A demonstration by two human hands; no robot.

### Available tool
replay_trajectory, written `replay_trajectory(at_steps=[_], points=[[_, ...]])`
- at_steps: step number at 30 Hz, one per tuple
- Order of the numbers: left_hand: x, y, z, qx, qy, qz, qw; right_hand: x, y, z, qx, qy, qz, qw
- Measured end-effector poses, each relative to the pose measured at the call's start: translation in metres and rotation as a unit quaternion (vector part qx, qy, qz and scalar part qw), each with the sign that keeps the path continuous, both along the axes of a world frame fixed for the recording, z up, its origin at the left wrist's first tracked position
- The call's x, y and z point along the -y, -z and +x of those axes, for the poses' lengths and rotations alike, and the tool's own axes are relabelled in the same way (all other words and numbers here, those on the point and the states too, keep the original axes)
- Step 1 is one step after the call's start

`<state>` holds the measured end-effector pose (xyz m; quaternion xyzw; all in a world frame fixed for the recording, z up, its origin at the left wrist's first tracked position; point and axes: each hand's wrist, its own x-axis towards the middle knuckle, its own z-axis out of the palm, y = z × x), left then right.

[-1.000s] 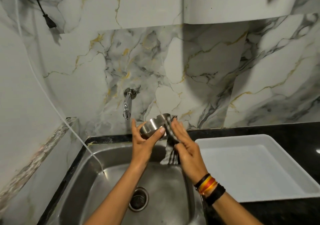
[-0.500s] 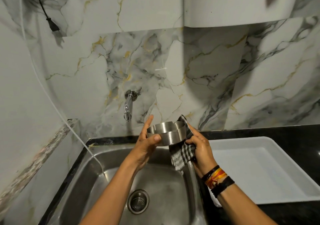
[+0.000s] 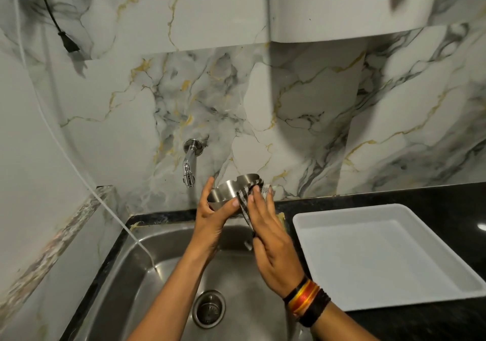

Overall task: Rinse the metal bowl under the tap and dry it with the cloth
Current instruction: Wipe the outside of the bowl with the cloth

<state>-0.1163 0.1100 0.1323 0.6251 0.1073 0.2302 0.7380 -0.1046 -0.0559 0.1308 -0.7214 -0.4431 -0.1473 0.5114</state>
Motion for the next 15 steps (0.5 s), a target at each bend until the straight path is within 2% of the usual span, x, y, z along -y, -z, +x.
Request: replay_trajectory(at_steps=[2, 4, 7, 10, 11, 14, 15], points=[[-0.004, 0.003, -0.004, 0.009, -0.001, -0.005, 1.0, 0.002, -0.001, 0.011, -0.047, -0.007, 0.037, 0.998], [-0.006, 0.002, -0.008, 0.023, 0.006, -0.01, 1.0, 0.001, -0.007, 0.023, -0.164, -0.013, 0.099, 0.981], [-0.001, 0.002, -0.01, 0.038, 0.005, 0.009, 0.999, -0.002, -0.019, 0.034, -0.336, -0.028, 0.165, 0.927], [0.005, 0.0, -0.008, 0.053, -0.044, 0.019, 0.997, -0.006, -0.027, 0.019, -0.431, -0.073, 0.198, 0.877], [0.006, -0.001, -0.008, 0.05, -0.063, 0.013, 0.997, -0.005, -0.028, 0.008, -0.419, -0.09, 0.191, 0.883], [0.007, -0.002, -0.009, 0.048, -0.098, 0.016, 0.994, -0.007, -0.027, -0.013, -0.279, -0.099, 0.116, 0.948], [0.009, -0.004, -0.01, 0.05, -0.1, 0.03, 0.993, -0.007, -0.026, -0.009, -0.245, -0.092, 0.1, 0.96]])
